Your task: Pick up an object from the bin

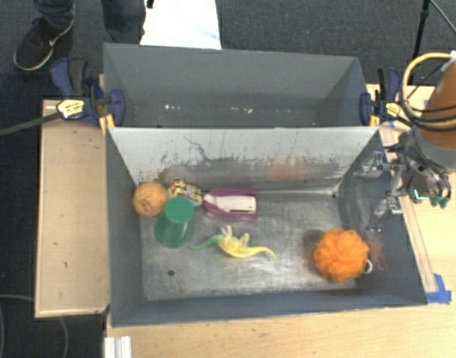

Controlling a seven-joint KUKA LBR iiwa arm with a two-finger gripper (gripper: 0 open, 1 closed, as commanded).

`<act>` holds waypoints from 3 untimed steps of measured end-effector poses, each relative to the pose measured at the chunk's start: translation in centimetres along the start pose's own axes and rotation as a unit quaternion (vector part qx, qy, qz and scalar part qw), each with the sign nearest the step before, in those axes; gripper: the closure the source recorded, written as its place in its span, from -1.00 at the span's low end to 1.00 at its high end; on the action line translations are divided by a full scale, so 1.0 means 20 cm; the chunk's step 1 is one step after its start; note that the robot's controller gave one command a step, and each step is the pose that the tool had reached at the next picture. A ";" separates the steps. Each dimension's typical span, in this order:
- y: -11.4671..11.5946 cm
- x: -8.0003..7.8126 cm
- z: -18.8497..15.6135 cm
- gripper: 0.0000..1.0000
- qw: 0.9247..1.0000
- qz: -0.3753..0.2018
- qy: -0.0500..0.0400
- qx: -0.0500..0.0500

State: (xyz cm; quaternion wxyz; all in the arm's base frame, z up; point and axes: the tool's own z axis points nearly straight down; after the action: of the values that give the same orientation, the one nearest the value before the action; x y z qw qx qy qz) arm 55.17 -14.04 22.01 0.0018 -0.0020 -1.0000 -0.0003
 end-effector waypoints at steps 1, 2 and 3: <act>0.00 -0.01 -0.02 -1.00 1.000 -0.002 -0.004 0.001; 0.05 0.13 0.19 -1.00 0.999 -0.034 -0.006 0.001; 0.09 0.29 0.44 -1.00 0.998 -0.069 -0.001 0.000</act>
Offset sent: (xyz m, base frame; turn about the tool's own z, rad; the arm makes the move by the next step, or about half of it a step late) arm -0.0714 0.0244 -0.1072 -0.1655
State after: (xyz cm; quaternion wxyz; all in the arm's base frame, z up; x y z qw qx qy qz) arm 49.34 -12.18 13.14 0.0006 0.0671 -0.9977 -0.0009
